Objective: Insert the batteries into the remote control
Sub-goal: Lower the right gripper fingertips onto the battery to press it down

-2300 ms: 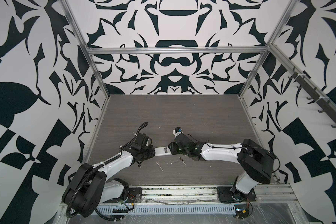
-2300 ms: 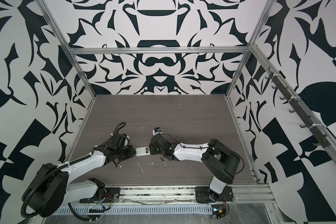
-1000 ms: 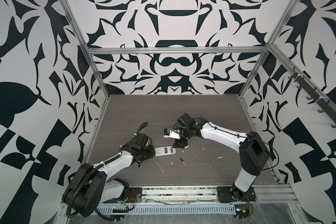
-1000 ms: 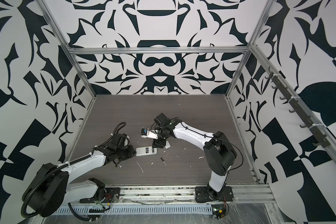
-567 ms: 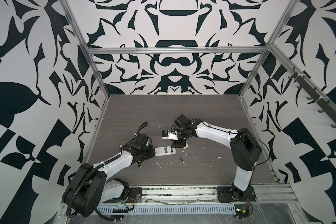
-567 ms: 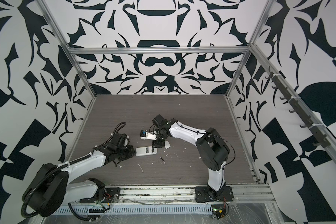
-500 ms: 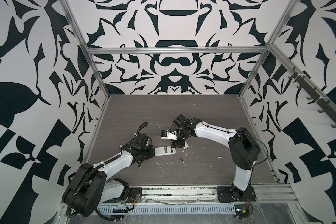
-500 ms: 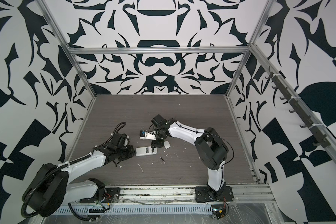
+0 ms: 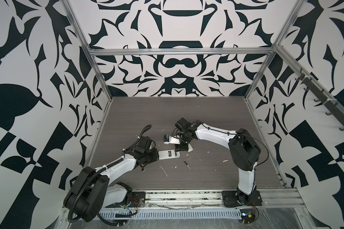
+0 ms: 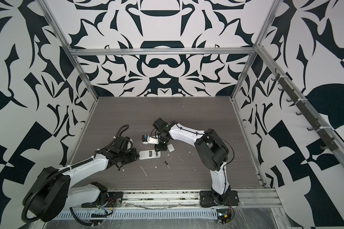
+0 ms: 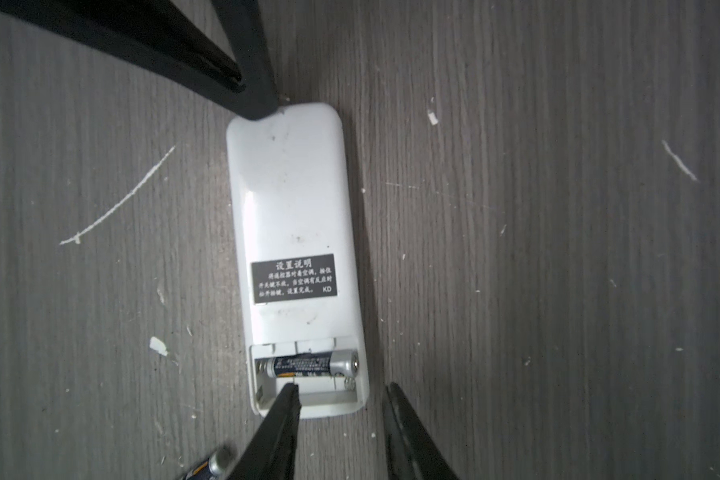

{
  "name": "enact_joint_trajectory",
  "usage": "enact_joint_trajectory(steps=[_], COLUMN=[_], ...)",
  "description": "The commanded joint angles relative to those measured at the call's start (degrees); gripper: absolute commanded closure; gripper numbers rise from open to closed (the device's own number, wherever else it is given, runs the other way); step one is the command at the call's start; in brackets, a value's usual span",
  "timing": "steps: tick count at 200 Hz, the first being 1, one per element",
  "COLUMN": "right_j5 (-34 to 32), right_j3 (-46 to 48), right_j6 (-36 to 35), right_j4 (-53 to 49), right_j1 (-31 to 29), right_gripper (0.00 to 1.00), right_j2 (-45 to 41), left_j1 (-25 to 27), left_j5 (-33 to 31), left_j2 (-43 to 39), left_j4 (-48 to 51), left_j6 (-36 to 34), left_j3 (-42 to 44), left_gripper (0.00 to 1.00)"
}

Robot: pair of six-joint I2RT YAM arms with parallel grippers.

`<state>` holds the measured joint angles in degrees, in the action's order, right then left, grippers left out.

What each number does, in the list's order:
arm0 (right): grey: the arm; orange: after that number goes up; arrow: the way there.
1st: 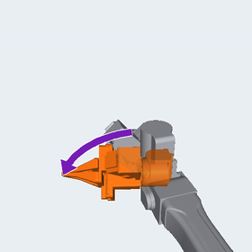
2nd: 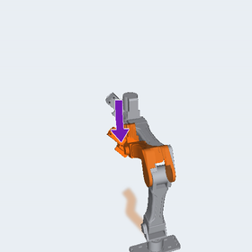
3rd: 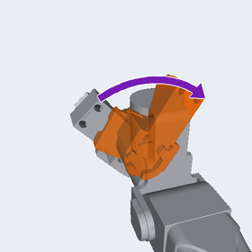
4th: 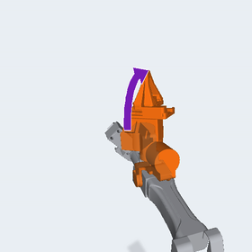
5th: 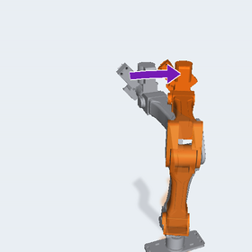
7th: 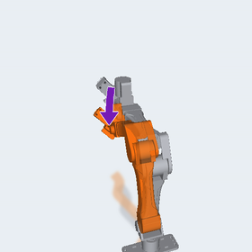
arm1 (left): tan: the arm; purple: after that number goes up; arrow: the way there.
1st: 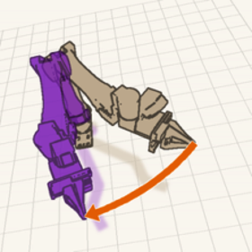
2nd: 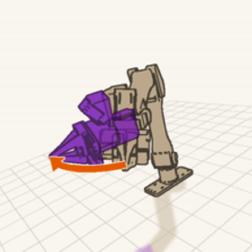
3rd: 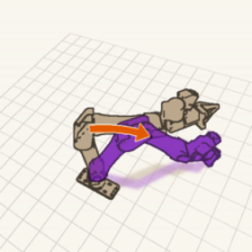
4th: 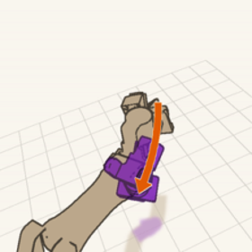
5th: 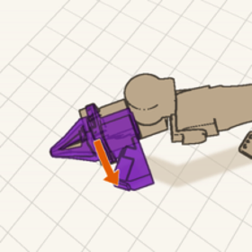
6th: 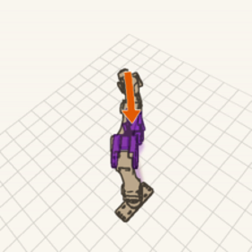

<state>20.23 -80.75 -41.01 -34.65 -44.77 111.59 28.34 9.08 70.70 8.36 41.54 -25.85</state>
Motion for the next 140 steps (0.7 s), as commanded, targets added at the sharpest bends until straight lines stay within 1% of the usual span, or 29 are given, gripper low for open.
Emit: enact_joint_trajectory(steps=[1, 57, 140], right_j5=[-0.10, 0.10, -1.33], right_j3=[-2.46, -3.43, -4.15], right_j6=[-0.65, -0.89, -0.73], right_j4=[-1.86, -3.53, -3.75], right_j1=[-0.40, -0.84, -1.08], right_gripper=[0.65, 0.72, 0.76], right_j2=[-0.19, 0.90, 2.20], left_j1=[-0.03, -0.12, -0.12], left_j5=[0.68, 0.77, 0.75], left_j2=[0.85, 1.46, 1.21], left_j4=[2.36, 2.18, 2.10], left_j6=[-0.23, -0.23, -0.19], left_j3=[-0.17, -0.31, -0.19], left_gripper=[0.88, 0.88, 0.89])
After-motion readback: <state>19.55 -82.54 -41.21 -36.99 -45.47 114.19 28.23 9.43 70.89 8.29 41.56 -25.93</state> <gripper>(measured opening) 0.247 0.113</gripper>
